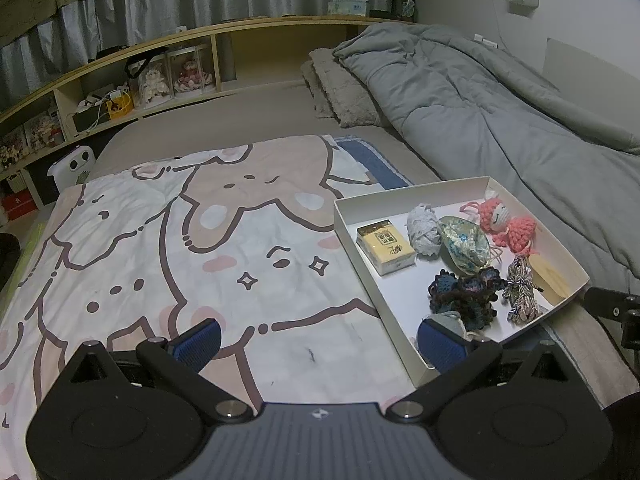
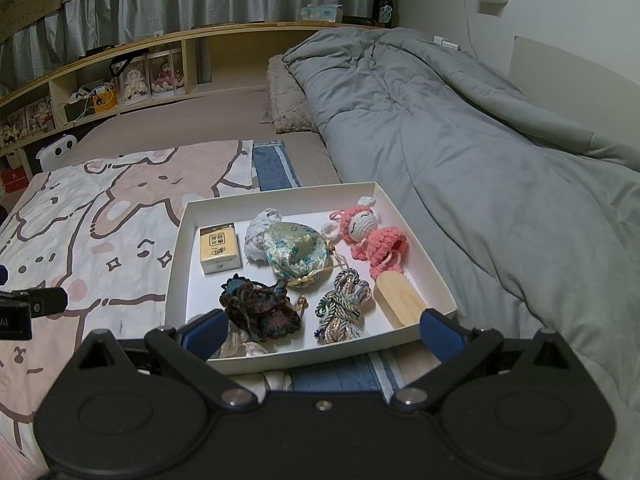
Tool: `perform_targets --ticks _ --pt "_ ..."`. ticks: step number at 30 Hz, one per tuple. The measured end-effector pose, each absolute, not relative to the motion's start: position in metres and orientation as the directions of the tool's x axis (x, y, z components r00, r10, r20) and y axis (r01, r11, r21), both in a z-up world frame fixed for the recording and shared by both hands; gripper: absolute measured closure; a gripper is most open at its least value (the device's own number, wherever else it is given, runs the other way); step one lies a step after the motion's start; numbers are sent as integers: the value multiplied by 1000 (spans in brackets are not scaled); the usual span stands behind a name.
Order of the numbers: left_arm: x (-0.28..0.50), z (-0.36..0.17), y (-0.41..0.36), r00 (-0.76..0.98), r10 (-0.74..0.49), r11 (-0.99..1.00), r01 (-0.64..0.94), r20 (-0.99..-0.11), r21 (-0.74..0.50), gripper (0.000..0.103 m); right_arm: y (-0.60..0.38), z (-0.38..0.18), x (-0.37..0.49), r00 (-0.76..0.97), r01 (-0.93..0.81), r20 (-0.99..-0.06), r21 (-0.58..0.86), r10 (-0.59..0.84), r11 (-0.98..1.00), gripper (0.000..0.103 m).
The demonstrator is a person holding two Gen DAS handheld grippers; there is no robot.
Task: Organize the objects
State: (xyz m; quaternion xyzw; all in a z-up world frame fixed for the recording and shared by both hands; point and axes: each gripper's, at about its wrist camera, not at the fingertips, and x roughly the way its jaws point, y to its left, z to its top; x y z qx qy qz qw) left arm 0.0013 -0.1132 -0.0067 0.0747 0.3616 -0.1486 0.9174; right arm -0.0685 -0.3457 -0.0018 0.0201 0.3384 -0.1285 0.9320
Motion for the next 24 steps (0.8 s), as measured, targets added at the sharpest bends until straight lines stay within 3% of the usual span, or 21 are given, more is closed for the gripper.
perform_targets --ticks 24 --pt "1 -7 -113 692 -219 946 324 -688 24 0 -346 -1 -68 737 253 -637 -50 -226 966 0"
